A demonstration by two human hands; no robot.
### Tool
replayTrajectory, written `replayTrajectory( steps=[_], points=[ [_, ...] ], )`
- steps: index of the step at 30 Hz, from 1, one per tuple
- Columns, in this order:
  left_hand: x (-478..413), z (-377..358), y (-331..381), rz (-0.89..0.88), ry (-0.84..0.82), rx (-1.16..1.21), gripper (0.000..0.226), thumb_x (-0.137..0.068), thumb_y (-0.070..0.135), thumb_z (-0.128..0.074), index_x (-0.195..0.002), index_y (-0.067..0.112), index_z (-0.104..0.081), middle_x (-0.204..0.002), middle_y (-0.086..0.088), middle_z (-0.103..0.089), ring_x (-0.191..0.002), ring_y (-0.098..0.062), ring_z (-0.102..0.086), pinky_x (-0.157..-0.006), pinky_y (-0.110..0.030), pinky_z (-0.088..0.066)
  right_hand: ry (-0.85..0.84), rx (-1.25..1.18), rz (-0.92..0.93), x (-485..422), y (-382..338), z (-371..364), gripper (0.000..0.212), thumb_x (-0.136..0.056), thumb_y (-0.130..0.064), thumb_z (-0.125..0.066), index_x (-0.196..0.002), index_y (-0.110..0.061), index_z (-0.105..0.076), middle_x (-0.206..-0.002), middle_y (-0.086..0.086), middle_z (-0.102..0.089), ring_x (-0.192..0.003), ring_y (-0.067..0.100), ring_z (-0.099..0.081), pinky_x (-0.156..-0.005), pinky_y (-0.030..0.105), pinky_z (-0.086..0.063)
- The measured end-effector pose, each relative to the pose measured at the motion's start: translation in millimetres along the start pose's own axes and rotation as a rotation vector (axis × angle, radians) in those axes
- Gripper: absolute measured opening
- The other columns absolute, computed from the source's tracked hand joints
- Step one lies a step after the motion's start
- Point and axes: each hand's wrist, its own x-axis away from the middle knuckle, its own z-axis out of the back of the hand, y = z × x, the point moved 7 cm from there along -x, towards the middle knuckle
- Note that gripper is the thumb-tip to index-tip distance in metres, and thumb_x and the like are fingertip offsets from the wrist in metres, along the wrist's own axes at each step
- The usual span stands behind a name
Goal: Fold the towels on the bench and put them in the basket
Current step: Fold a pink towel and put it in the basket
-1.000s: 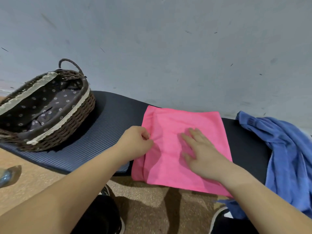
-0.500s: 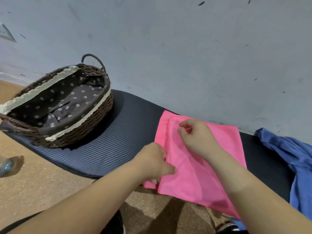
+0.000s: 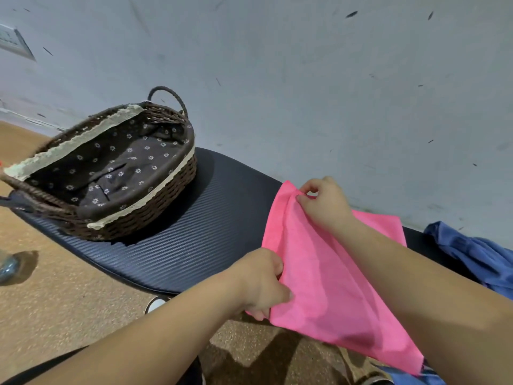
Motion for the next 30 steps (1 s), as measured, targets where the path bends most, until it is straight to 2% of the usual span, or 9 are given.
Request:
replayTrajectory(
  steps=[3, 6, 11, 15, 18, 22, 24, 27, 30],
  points=[
    [2, -5, 3, -0.022, -0.008, -0.041, 0.025, -0.094, 0.023, -0.069, -0.077, 0.014, -0.053, -0.071, -0.010, -0.063, -0.059, -0.029, -0.071, -0.047, -0.031, -0.054, 0.097, -0.069, -0.010, 6, 0, 16, 0.008, -0.091, -0.026, -0.069, -0.094, -0.024, -0.076, -0.107, 0.000, -0.057, -0.076, -0.001, -0.053, -0.077, 0.024, -0.037],
    [3, -9, 8, -0.045, -0.034, -0.016, 0.019, -0.096, 0.023, -0.063, -0.080, 0.017, -0.054, -0.077, -0.012, -0.065, -0.061, -0.028, -0.070, -0.049, -0.028, -0.048, 0.152, -0.103, -0.023, 3, -4, 34, 0.010, -0.088, -0.022, -0.067, -0.082, -0.025, -0.072, -0.092, -0.001, -0.073, -0.087, 0.020, -0.067, -0.080, 0.032, -0.052],
    [10, 13, 14, -0.008, -0.004, 0.121, 0.010, -0.091, 0.017, -0.059, -0.084, 0.013, -0.053, -0.065, -0.017, -0.066, -0.052, -0.029, -0.066, -0.047, -0.028, -0.049, 0.178, -0.233, -0.055, -14, -26, 39, 0.013, -0.084, -0.023, -0.062, -0.071, -0.023, -0.062, -0.067, -0.006, -0.068, -0.068, 0.024, -0.069, -0.072, 0.037, -0.059],
    [6, 22, -6, 0.058, 0.034, -0.037, 0.015, -0.093, 0.020, -0.055, -0.086, 0.007, -0.054, -0.061, -0.017, -0.071, -0.043, -0.022, -0.063, -0.045, -0.026, -0.051, 0.053, -0.106, -0.038, -23, -38, 6, 0.015, -0.085, -0.027, -0.061, -0.070, -0.027, -0.060, -0.077, -0.009, -0.068, -0.080, 0.022, -0.067, -0.077, 0.037, -0.057],
    [-3, 20, -16, 0.066, 0.046, -0.267, 0.021, -0.092, 0.026, -0.052, -0.082, 0.009, -0.058, -0.059, -0.010, -0.073, -0.051, -0.020, -0.070, -0.061, -0.033, -0.061, -0.048, -0.013, -0.074, -21, -26, -23, 0.019, -0.086, -0.022, -0.060, -0.068, -0.029, -0.059, -0.084, -0.005, -0.070, -0.087, 0.026, -0.068, -0.081, 0.038, -0.057],
    [-5, 36, -9, 0.017, 0.172, -0.425, 0.024, -0.086, 0.033, -0.054, -0.068, 0.017, -0.053, -0.052, 0.001, -0.064, -0.070, -0.021, -0.072, -0.080, -0.041, -0.061, -0.033, -0.018, -0.095, -24, -19, -32, 0.017, -0.088, -0.025, -0.062, -0.072, -0.030, -0.062, -0.084, -0.006, -0.069, -0.089, 0.024, -0.067, -0.079, 0.033, -0.053],
    [-4, 36, -10, 0.063, 0.158, -0.475, 0.025, -0.087, 0.037, -0.055, -0.071, 0.018, -0.056, -0.051, 0.001, -0.067, -0.069, -0.018, -0.073, -0.079, -0.036, -0.060, -0.039, -0.019, -0.075, -27, -20, -30, 0.006, -0.089, -0.027, -0.065, -0.085, -0.028, -0.069, -0.093, -0.003, -0.070, -0.094, 0.024, -0.067, -0.084, 0.035, -0.054],
    [0, 43, -9, 0.099, 0.224, -0.557, 0.030, -0.087, 0.045, -0.060, -0.073, 0.020, -0.053, -0.064, 0.005, -0.062, -0.075, -0.021, -0.067, -0.070, -0.033, -0.050, -0.014, -0.012, 0.000, -24, -23, -18, 0.026, -0.095, -0.029, -0.063, -0.119, -0.020, -0.068, -0.124, 0.006, -0.062, -0.107, 0.025, -0.064, -0.096, 0.036, -0.050],
    [10, 57, 3, 0.040, 0.416, -0.633, 0.023, -0.091, 0.041, -0.058, -0.083, 0.021, -0.048, -0.087, 0.002, -0.055, -0.087, -0.028, -0.059, -0.069, -0.036, -0.039, 0.006, -0.040, 0.036, -9, -16, 5, 0.030, -0.098, -0.018, -0.056, -0.126, -0.016, -0.066, -0.133, 0.008, -0.056, -0.107, 0.026, -0.064, -0.099, 0.034, -0.046]
  ],
)
